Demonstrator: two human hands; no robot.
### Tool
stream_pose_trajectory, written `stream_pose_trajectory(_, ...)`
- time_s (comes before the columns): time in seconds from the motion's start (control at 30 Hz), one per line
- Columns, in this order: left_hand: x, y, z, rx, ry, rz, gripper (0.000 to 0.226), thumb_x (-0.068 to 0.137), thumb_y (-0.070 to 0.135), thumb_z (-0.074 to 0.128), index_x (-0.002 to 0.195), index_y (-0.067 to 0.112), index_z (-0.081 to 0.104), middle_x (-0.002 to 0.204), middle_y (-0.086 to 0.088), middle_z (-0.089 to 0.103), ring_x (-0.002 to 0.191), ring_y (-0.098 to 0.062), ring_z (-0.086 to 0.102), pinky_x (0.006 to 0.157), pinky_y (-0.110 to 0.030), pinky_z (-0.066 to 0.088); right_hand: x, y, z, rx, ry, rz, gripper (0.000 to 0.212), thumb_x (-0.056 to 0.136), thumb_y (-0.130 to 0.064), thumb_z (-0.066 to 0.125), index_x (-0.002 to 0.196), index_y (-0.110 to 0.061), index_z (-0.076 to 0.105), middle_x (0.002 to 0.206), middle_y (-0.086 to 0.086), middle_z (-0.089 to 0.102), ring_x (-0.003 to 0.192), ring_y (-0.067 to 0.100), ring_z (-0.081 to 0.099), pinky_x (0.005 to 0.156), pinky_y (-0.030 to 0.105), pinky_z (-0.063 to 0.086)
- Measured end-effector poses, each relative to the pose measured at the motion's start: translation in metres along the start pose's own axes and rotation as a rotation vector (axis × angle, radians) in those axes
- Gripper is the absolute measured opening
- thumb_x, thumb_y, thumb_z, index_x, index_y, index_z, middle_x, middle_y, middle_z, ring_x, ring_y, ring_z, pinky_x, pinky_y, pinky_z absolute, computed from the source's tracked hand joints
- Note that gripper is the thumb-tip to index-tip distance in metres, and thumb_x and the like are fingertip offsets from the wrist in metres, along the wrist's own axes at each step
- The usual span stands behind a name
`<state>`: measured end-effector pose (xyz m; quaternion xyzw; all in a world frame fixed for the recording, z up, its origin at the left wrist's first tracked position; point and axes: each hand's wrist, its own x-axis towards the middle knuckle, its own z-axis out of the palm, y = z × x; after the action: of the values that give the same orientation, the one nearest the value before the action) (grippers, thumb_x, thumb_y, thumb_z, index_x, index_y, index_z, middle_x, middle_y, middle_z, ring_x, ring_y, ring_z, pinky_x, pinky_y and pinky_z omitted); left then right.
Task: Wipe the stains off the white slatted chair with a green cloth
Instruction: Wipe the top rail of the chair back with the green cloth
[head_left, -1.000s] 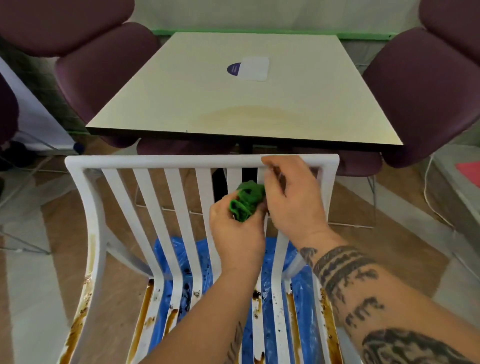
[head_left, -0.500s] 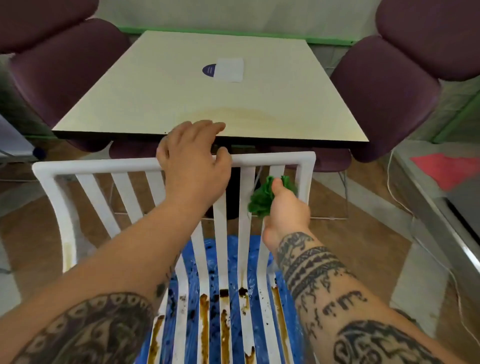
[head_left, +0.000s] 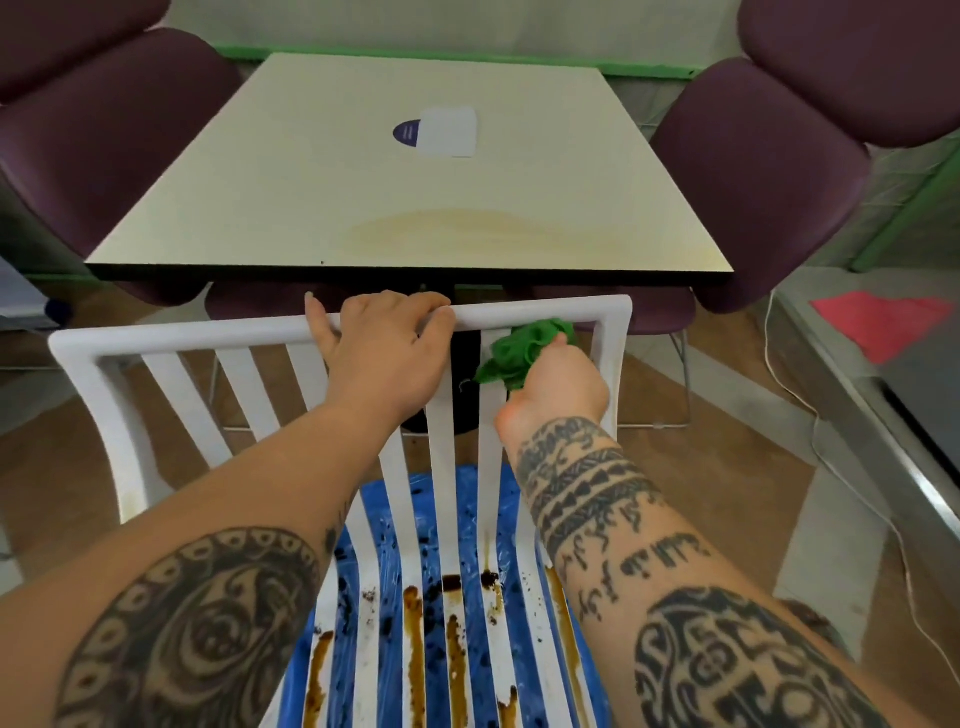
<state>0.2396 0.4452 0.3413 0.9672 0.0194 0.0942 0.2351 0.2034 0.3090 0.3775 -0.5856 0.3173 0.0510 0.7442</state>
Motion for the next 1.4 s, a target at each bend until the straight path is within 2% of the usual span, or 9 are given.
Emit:
stream_pose_trajectory(0.17, 0.001, 0.002, 0.001, -0.016, 0.002, -0.005, 0.037, 0.103, 0.048, 0.031, 0.120, 0.044, 0.064, 0.103, 0.015, 0.057, 0.129, -0.020, 0.040, 0.116, -0.059, -0.019, 0.005, 0.010, -0.013, 0.479, 0.443, -0.127, 0.017, 0.102, -0.022, 0.059, 0.117, -0.025, 0.063, 0.113, 0.001, 0.069, 0.093, 0.013, 0.068, 0.072, 0.028, 0.056)
stream_pose_trajectory(0.37, 0.000, 0.001, 0.004, 0.006, 0.037, 0.012, 0.037, 0.102, 0.050, 0.033, 0.121, 0.044, 0.064, 0.105, 0.017, 0.057, 0.130, -0.019, 0.039, 0.116, -0.060, -0.018, 0.020, 0.007, 0.019, 0.370, 0.344, -0.156, 0.015, 0.094, -0.021, 0.071, 0.109, -0.019, 0.071, 0.093, -0.006, 0.069, 0.081, 0.007, 0.067, 0.062, 0.018, 0.055)
stream_pose_trajectory(0.53, 0.000, 0.001, 0.005, 0.023, 0.049, 0.013, 0.036, 0.102, 0.050, 0.034, 0.119, 0.043, 0.065, 0.098, 0.018, 0.053, 0.129, -0.019, 0.041, 0.117, -0.061, -0.016, 0.014, 0.023, -0.021, 0.159, 0.257, -0.458, 0.024, 0.094, -0.014, 0.070, 0.116, -0.025, 0.071, 0.112, -0.005, 0.071, 0.102, 0.008, 0.068, 0.084, 0.023, 0.059)
stream_pose_trajectory(0.67, 0.004, 0.018, -0.003, 0.043, -0.011, -0.086, 0.043, 0.100, 0.046, 0.029, 0.085, 0.032, 0.067, 0.095, 0.010, 0.060, 0.128, -0.025, 0.045, 0.114, -0.070, -0.015, 0.021, 0.010, -0.077, 0.104, 0.310, -0.591, 0.024, 0.093, -0.018, 0.071, 0.107, -0.038, 0.067, 0.116, -0.006, 0.069, 0.105, 0.006, 0.067, 0.088, 0.028, 0.060)
stream_pose_trajectory(0.77, 0.009, 0.049, 0.003, 0.170, -0.009, 0.017, 0.043, 0.102, 0.046, 0.031, 0.129, 0.033, 0.062, 0.156, 0.003, 0.042, 0.153, -0.027, 0.016, 0.112, -0.068, -0.018, 0.036, -0.003, -0.101, -0.050, 0.287, -0.714, 0.027, 0.093, -0.018, 0.072, 0.117, -0.030, 0.068, 0.116, -0.011, 0.062, 0.103, -0.002, 0.064, 0.095, 0.022, 0.055)
stream_pose_trajectory(0.83, 0.015, 0.074, 0.015, 0.129, -0.068, 0.154, 0.048, 0.103, 0.046, 0.033, 0.147, 0.034, 0.047, 0.163, 0.003, 0.032, 0.154, -0.023, 0.015, 0.117, -0.065, -0.013, 0.050, -0.005, -0.106, -0.275, 0.235, -0.775, 0.033, 0.092, -0.018, 0.072, 0.124, -0.024, 0.067, 0.111, -0.016, 0.054, 0.100, -0.005, 0.058, 0.093, 0.006, 0.046)
stream_pose_trajectory(1.07, 0.008, 0.100, 0.053, 0.113, -0.059, 0.086, 0.040, 0.100, 0.055, 0.041, 0.136, 0.043, 0.054, 0.121, 0.004, 0.060, 0.133, -0.030, 0.043, 0.119, -0.063, -0.009, 0.086, 0.015, -0.107, -0.567, 0.116, -0.811, 0.038, 0.085, 0.002, 0.075, 0.120, -0.011, 0.069, 0.118, -0.002, 0.045, 0.104, 0.006, 0.049, 0.080, -0.009, 0.036)
stream_pose_trajectory(1.17, 0.006, 0.104, 0.053, 0.063, -0.020, 0.067, 0.037, 0.100, 0.054, 0.043, 0.132, 0.042, 0.056, 0.111, 0.009, 0.058, 0.134, -0.028, 0.041, 0.120, -0.061, -0.010, 0.098, 0.025, -0.120, -0.598, 0.117, -0.777, 0.026, 0.084, -0.006, 0.077, 0.107, -0.018, 0.069, 0.108, -0.002, 0.061, 0.099, 0.012, 0.061, 0.086, 0.014, 0.053)
stream_pose_trajectory(1.4, 0.005, 0.106, 0.052, 0.029, -0.030, 0.043, 0.033, 0.100, 0.054, 0.044, 0.128, 0.043, 0.057, 0.101, 0.016, 0.049, 0.134, -0.024, 0.039, 0.120, -0.058, -0.014, 0.096, 0.013, -0.156, -0.721, 0.087, -0.514, 0.021, 0.090, -0.038, 0.073, 0.086, -0.020, 0.064, 0.078, -0.007, 0.064, 0.071, 0.007, 0.061, 0.052, 0.016, 0.045)
